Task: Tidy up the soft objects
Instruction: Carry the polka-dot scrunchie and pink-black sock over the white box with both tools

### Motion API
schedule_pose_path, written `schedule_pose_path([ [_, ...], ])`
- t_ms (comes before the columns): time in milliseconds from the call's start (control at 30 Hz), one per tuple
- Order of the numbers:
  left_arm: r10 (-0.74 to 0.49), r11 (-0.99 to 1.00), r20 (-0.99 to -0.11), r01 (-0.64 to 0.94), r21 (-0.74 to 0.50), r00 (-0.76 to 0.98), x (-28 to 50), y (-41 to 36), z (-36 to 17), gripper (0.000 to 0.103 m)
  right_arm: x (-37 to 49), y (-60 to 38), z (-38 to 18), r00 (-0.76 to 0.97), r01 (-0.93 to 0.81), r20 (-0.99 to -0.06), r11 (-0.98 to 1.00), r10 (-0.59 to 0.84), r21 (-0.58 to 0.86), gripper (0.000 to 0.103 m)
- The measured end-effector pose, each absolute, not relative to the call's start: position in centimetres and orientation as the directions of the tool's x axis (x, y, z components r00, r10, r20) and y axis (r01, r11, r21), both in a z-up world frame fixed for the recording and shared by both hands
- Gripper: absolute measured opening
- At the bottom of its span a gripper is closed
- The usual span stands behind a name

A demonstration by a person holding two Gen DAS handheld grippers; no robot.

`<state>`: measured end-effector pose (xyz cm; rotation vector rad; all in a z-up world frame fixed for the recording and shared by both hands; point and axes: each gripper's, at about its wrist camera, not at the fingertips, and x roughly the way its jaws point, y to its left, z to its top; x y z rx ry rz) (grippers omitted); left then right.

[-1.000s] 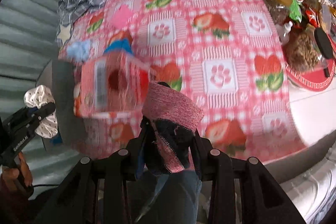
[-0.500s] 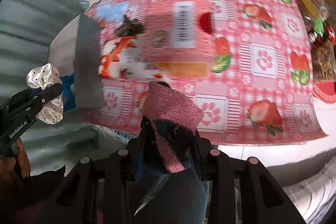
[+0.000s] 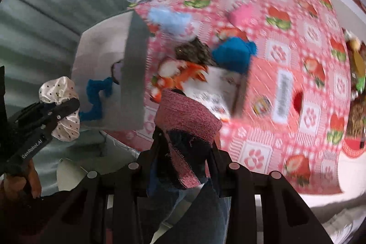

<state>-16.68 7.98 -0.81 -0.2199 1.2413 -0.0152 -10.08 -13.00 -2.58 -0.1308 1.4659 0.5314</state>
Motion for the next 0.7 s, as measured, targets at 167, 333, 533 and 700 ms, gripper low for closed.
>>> schedule_pose_path([
  [167, -0.106, 0.968, -0.932, -0.18, -0.177, 0.347, -17.1, 10.4, -0.5, 0.026, -9.3, -9.4, -1.5, 0.009, -0.486, -0.962, 0.842, 0.272, 0.234, 0.038],
  [333, -0.085, 0.953, -0.931, -0.245, -0.181, 0.354, -17.7, 12.5, -0.7, 0.026, -9.0, -5.7, -1.1, -0.008, -0.558, -0.963, 0.798, 0.27, 0.228, 0.038],
  [533, -0.061, 0.935, -0.933, -0.309, -0.178, 0.353, -18.5, 14.4, -0.9, 0.026, -9.3, -2.3, -1.1, -0.034, -0.627, -0.962, 0.744, 0.269, 0.23, 0.038],
  [700, -0.051, 0.926, -0.935, -0.333, -0.175, 0.351, -18.9, 15.1, -1.2, 0.026, -9.6, 0.0, -0.9, -0.052, -0.665, -0.961, 0.709, 0.272, 0.236, 0.038],
])
